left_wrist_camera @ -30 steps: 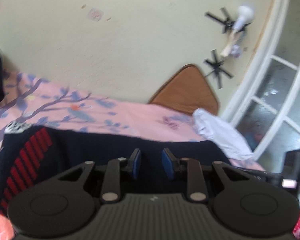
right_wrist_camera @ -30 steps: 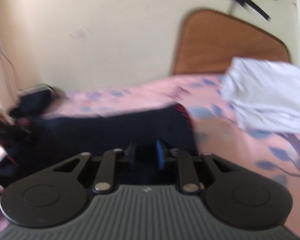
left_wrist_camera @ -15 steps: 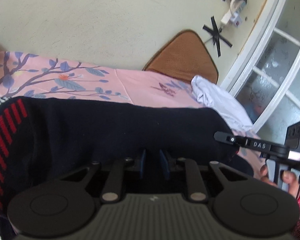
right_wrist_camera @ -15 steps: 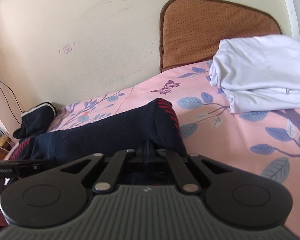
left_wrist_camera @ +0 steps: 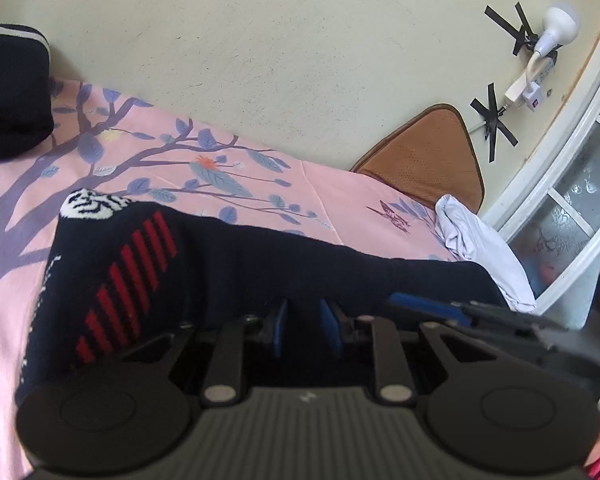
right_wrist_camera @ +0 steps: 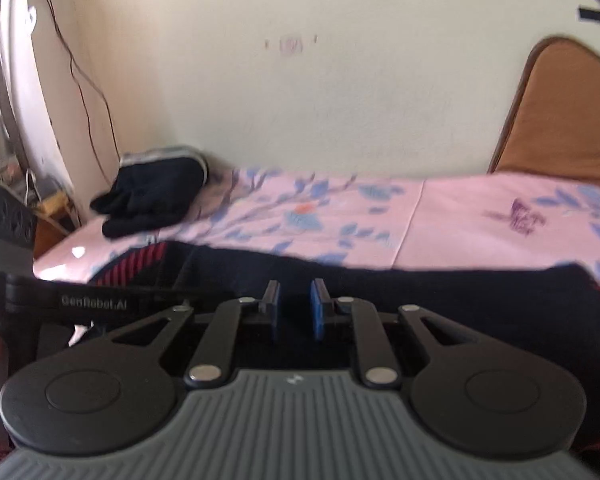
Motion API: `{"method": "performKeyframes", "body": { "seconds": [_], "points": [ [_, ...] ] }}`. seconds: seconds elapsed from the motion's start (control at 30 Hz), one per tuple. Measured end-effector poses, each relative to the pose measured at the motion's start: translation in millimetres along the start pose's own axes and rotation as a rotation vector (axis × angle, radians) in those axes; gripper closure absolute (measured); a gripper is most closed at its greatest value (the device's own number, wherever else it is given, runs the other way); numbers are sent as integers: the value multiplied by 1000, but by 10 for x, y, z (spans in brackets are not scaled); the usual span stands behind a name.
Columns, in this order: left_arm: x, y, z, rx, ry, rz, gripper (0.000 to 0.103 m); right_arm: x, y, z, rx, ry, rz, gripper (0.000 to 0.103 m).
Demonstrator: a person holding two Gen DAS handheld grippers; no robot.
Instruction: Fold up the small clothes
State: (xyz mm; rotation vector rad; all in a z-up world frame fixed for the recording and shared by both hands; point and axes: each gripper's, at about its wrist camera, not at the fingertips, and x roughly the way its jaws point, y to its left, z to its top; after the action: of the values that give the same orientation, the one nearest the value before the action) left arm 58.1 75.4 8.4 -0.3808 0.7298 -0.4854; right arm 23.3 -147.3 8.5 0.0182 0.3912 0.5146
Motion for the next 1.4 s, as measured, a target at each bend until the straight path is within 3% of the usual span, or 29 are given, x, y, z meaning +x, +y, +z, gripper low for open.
{"method": "performKeyframes", "body": {
  "seconds": [0.13,0.23,0.47,0.93,1.4],
  "points": [
    [-1,-12,-19,15,-1,9,83,-146,20,-127,-32,43,-2,81],
    [-3,-23,-20,18,-1,10,83,-306,-10,-292,-44,17,-3,81],
    [-5,-38,-24,25,-5,13,81,-496,-136,-390,72,2,41,79],
    [-1,-55,-23,34,-5,19,81,-500,-103,-407,64,-7,49,72],
    [-1,-56,-23,35,-5,19,81,-497,-91,-406,50,-4,44,71]
  ]
}}
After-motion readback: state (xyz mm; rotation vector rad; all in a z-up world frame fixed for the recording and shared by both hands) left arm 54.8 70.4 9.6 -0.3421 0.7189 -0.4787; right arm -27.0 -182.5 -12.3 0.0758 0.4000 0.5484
